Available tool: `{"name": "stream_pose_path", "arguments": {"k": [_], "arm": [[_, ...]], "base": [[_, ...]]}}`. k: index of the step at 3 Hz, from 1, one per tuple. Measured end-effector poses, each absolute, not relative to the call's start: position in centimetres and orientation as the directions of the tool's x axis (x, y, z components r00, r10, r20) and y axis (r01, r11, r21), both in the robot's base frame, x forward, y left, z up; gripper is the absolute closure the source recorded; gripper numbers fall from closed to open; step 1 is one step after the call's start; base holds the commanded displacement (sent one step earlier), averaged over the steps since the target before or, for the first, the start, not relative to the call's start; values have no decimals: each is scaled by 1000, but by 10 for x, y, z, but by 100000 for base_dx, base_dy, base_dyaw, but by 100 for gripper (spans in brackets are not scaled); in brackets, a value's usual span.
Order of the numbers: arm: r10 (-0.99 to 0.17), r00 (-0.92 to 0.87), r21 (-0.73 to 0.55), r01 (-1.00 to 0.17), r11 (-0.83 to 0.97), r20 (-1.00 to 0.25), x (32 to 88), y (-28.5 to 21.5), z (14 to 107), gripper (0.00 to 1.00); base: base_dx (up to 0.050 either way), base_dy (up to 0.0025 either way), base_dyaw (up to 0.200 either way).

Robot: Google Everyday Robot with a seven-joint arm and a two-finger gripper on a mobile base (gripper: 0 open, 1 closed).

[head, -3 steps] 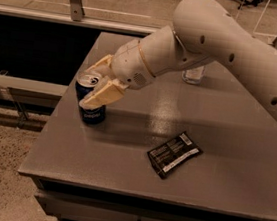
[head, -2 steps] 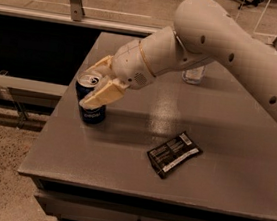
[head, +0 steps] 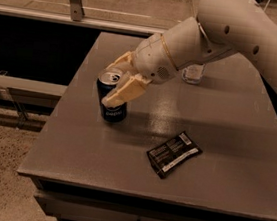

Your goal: Move pepsi can near rxbar chocolate

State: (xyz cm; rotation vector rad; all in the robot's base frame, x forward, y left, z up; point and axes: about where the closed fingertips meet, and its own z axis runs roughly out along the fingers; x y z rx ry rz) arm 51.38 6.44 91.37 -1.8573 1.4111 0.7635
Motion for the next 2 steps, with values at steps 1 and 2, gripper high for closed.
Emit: {"name": "stream_pose_path", "arguments": {"k": [1, 2], "arm": [[-605, 202, -146, -979, -140, -770, 509, 31, 915, 100], [-624, 165, -141, -986, -88, -764, 510, -1, 913, 100]], "base": [[0, 0, 0], [0, 0, 0]]}}
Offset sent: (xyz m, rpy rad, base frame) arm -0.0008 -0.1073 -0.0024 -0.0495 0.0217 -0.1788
